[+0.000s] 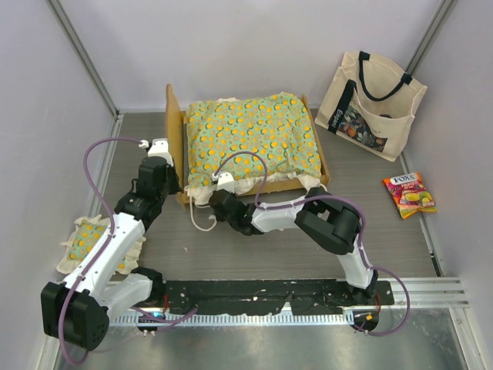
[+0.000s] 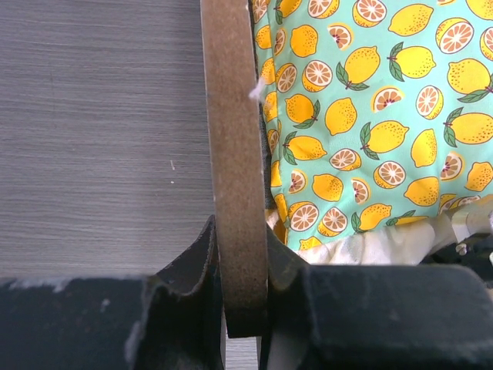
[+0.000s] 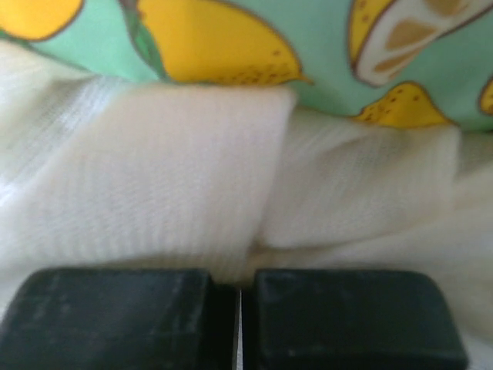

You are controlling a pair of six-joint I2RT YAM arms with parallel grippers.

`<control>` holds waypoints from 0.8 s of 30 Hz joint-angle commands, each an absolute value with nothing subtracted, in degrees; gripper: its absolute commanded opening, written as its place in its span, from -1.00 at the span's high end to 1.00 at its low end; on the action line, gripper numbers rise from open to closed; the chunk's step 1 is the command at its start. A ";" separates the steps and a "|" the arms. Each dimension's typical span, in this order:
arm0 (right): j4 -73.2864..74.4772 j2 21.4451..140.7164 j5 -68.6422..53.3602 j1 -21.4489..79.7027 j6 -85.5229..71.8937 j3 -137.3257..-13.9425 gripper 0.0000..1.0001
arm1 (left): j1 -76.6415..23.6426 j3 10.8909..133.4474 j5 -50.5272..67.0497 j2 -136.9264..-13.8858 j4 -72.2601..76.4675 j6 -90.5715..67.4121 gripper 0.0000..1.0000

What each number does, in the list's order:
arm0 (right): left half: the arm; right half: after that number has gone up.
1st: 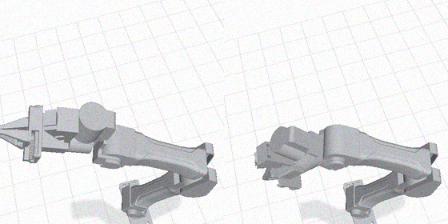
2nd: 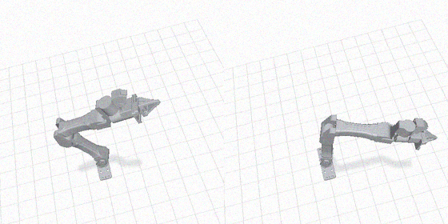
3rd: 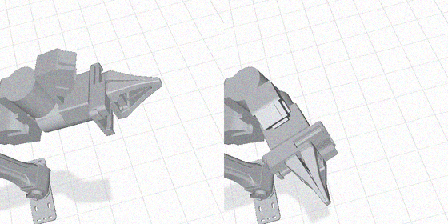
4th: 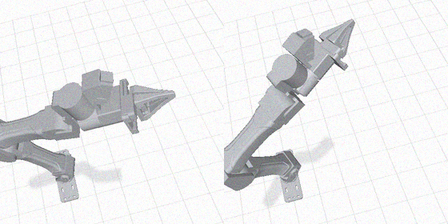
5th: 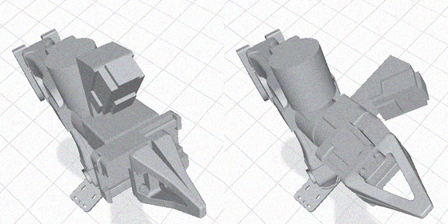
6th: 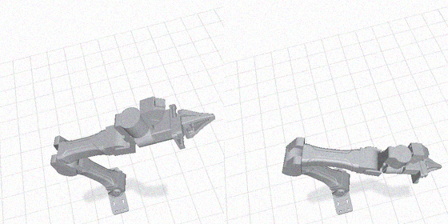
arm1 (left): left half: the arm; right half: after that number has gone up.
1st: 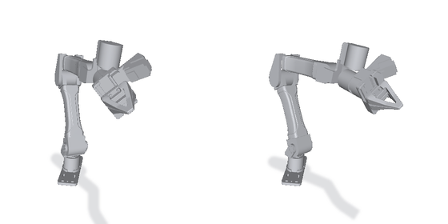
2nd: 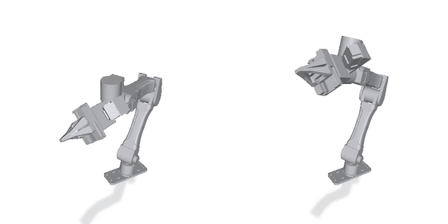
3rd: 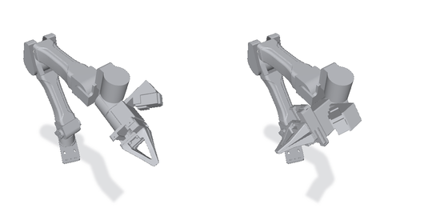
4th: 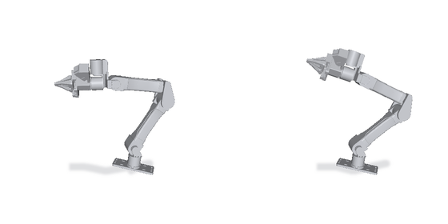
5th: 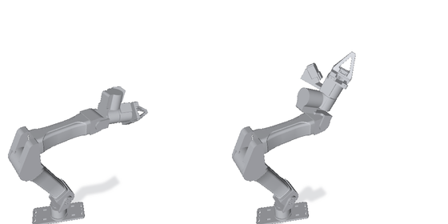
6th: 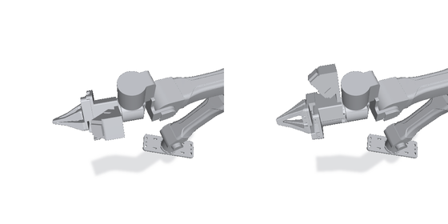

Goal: Set up the pet bed

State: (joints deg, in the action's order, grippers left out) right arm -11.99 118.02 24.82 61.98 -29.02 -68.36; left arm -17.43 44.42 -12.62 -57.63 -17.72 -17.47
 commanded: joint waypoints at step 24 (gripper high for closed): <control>5.36 95.18 14.77 71.98 -29.01 -50.97 0.99 | -18.19 43.59 -2.99 -55.29 -22.76 -25.31 0.24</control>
State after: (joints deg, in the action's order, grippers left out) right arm 5.61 95.72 16.16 71.79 -28.47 -50.35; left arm -17.43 44.84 -11.57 -57.67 -18.48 -19.77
